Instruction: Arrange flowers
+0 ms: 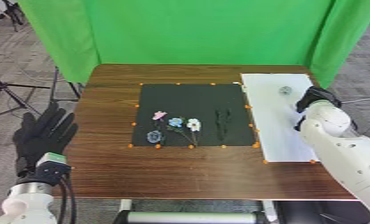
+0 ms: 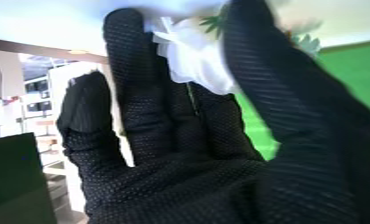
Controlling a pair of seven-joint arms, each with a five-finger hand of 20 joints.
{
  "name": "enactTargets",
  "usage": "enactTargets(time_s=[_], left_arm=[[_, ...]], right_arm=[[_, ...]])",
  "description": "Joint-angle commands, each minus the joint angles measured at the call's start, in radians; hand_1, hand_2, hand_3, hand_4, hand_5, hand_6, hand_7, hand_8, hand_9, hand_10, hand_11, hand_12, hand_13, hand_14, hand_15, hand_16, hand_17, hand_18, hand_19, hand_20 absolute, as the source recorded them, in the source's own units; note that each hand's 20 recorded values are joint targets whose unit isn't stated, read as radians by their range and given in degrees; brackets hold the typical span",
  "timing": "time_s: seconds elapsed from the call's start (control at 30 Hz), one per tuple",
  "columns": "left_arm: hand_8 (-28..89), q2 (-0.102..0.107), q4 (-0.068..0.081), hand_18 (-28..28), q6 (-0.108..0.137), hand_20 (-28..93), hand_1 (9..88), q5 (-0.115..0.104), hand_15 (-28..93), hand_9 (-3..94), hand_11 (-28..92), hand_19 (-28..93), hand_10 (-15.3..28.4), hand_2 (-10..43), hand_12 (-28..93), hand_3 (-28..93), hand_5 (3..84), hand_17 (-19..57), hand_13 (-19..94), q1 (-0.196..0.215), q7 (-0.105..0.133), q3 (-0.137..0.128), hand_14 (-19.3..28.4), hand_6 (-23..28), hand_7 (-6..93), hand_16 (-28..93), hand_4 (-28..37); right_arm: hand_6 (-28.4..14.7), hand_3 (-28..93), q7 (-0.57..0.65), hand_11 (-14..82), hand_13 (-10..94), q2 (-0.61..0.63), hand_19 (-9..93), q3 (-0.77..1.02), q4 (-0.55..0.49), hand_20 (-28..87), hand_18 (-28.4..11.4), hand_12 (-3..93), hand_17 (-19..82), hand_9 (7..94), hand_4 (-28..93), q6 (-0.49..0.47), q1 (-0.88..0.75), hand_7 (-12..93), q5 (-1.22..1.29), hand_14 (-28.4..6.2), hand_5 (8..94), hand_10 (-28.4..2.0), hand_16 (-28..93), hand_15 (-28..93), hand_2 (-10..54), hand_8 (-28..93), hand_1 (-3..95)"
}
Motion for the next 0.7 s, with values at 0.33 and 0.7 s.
enactTargets(time_s=[0.33, 0.7], left_arm=[[-9, -0.018, -0.001, 13.4, -0.024, 10, 27.3, 0.006, 40, 27.8, 27, 34, 13.0, 11.7, 10, 69, 36.9, -7.3, 17, 0.005, -0.03, 0.006, 13.9, 7.0, 13.8, -8, -28.3], [-9, -0.012, 0.013, 13.4, -0.023, 10, 27.2, 0.008, 40, 27.7, 27, 34, 12.9, 11.8, 10, 69, 37.0, -7.3, 18, -0.045, -0.034, 0.041, 13.8, 7.0, 13.7, -8, -28.3]], right_arm=[[0.4, 70, -0.031, 10.1, 73, -0.032, 93, 0.05, -0.348, 45, -21.0, 41.0, 42, 88.5, -28, 0.303, -0.239, 29, -0.247, -6.6, 77.5, -8.1, 40, 57, -9.5, 0, 62.5], [0.8, 70, -0.226, 9.8, 71, -0.089, 91, -0.211, -0.315, 43, -20.4, 41.7, 39, 87.9, -28, 0.26, -0.037, 29, -0.32, -6.3, 76.6, -7.7, 42, 56, -9.5, 0, 62.0]])
